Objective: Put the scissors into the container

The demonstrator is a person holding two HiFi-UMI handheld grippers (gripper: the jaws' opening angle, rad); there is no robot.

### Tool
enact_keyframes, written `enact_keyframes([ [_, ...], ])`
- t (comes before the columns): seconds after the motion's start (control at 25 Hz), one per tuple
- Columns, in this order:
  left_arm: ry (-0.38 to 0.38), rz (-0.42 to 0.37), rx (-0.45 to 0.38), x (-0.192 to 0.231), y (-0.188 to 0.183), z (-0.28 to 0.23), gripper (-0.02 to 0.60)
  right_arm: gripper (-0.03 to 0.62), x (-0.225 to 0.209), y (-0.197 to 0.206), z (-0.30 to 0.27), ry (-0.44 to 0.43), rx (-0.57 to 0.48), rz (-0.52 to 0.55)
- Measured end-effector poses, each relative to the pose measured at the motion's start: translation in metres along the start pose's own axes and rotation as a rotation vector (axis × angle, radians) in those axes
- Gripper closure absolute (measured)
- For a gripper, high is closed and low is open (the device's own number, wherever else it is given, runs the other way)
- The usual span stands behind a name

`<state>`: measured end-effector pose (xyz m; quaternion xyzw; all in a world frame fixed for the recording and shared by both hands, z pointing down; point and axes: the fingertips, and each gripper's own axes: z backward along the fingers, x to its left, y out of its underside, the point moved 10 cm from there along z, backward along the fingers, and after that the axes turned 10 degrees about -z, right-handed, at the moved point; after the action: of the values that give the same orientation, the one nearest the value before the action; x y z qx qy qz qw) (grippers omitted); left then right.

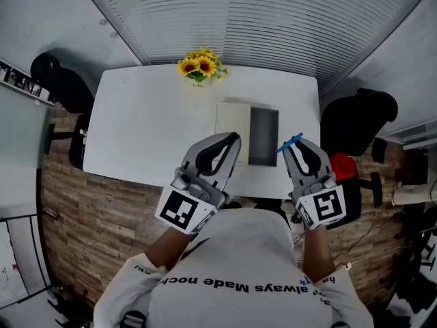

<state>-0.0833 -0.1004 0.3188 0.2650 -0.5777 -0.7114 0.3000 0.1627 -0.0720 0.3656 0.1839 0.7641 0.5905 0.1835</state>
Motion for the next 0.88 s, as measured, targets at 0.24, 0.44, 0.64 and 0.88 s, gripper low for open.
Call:
enact_keyframes([
  [0.24,-0.004,0.002,-0.002,0.0,0.002,0.001,0.554,0.503,-0.006,0.015,-0.009,0.003,0.036,-0.005],
  [0.44,-0.007,0.004,0.005,0.001,0.004,0.002,0.554,0.503,-0.01,0.029,-0.016,0.005,0.065,-0.015],
  [0.64,-0.003,0.003,0.007,0.003,0.004,0.003,0.555,0.503,-0.014,0.041,-0.025,0.01,0.094,-0.022],
  [0.88,-0.008,0.004,0.007,0.006,0.003,0.001,0.554,0.503,-0.019,0.05,-0.036,0.014,0.134,-0.03],
])
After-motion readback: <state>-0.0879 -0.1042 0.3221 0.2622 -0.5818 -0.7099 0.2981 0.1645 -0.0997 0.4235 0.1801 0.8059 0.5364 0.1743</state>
